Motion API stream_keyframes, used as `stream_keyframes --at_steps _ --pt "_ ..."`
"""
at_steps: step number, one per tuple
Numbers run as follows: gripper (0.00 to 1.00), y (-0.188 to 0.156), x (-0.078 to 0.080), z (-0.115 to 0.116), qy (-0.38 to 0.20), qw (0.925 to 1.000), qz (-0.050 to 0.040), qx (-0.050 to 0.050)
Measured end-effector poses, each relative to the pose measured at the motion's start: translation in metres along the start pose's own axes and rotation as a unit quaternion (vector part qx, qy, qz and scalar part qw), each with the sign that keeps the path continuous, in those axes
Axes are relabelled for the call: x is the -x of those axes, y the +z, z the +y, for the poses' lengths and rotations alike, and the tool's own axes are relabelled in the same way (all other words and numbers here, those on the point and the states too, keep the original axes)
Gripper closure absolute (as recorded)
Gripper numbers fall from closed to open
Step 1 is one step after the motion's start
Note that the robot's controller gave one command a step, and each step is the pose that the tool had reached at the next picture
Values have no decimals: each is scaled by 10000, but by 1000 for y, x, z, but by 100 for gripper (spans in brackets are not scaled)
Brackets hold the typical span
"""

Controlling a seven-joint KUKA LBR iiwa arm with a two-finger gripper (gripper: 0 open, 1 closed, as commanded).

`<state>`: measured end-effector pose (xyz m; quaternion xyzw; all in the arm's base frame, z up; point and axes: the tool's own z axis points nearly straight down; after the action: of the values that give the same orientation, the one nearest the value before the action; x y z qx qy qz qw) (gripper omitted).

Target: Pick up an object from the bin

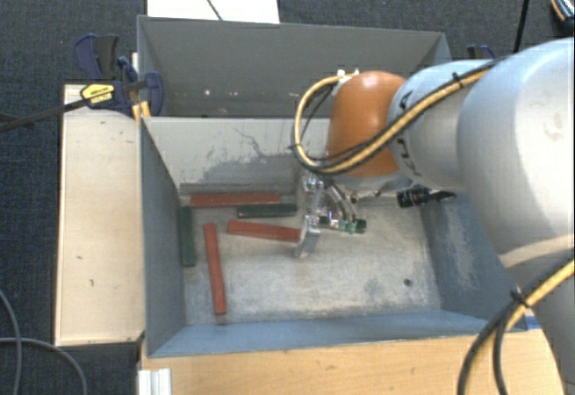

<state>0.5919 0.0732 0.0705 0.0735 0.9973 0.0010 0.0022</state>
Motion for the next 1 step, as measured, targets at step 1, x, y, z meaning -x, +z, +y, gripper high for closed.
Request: stream_keyframes --at_steps 1 --pt "100 0 0 -1 -23 10000 -1 -8"
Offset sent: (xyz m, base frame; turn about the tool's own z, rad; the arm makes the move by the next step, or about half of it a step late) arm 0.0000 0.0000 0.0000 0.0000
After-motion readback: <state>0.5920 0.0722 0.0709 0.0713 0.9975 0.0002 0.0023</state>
